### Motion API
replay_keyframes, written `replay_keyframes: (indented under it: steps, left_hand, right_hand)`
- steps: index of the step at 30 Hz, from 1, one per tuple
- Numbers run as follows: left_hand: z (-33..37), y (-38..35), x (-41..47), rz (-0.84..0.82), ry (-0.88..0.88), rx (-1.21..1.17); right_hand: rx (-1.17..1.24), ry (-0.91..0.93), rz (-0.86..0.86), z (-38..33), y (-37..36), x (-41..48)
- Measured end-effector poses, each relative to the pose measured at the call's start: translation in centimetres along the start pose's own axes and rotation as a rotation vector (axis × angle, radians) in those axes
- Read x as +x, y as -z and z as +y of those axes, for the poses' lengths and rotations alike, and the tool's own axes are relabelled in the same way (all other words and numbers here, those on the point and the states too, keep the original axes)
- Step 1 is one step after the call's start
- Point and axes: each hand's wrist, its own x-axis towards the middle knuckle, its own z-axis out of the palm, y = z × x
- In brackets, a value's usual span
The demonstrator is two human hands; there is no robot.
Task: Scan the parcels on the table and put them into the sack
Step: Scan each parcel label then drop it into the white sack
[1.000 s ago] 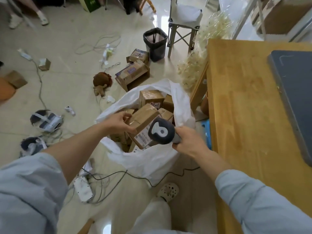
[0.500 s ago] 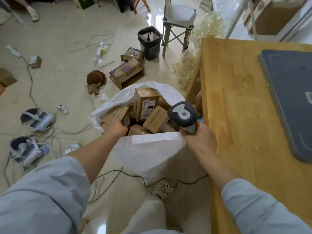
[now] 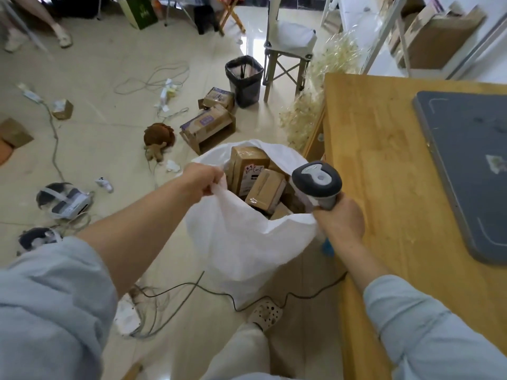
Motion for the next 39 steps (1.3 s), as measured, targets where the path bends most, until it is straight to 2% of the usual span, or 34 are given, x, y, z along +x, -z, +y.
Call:
replay_keyframes:
  steps: [2,4,6,9,12,15,18,20,23,27,30,32,35,39]
  left_hand:
    - [0.5,-0.1,-2.1,-0.172,-0.079,0.096]
    - [-1.8,0.6,-2.6,-0.291,-0.042,0.193]
    - [-5.3,1.7,-2.1,-0.186,0.039,0.281]
    - [-8.0,2.4,-1.6,-0.060,0.126,0.273]
    - [-5.2,2.2,-1.6,0.029,-0.004,0.215]
    - [-0.8,2.8,-3.3,0.095,-0.154,0.105]
    - [-0.2,4.6,-4.6,0.062,-0.158,0.004]
    - [-2.4,5.4,-4.4,0.086,-0.106,0.177]
    - [-6.3,5.7,-3.8,0.129,-0.009,0.360]
    - [-7.6,5.6,-3.4,0.179,0.002,0.289]
    - [-6.9,5.0,-3.9,0.252,-0.018,0.443]
    - [-6.3,4.4,-4.7,0.321,-0.089,0.699]
    - [-5.5,2.9,-5.5,0.336,-0.337,1.059]
    - [-5.0,-0.5,-6.8,0.220,-0.529,1.135]
  right_hand:
    - [0.049,0.010,0.018,-0.1,0.7,-0.2]
    - [0.062,-0.020,0.000,0.6,1.0,-0.6]
    - [0.055,-0.073,-0.044,1.9,0.7,-1.4]
    - [0.060,-0.113,-0.100,3.4,0.3,-2.7]
    - [0.118,-0.101,-0.101,2.8,1.0,-2.8]
    - [0.157,-0.001,-0.044,0.9,3.0,-2.4]
    - [0.273,0.050,0.043,0.1,4.4,-3.0]
    - [0.259,0.005,-0.009,0.9,3.9,-3.9]
    - [0.113,-0.075,-0.199,3.1,2.2,-5.7]
    - [0.105,-0.094,-0.210,4.1,1.2,-6.6]
    - [0.171,-0.130,-0.185,4.4,1.5,-6.5]
    - [0.280,-0.169,-0.192,4.4,2.0,-6.4]
    - [0.455,-0.248,-0.216,4.3,2.5,-6.7]
    - [0.546,-0.259,-0.157,4.8,3.4,-7.2]
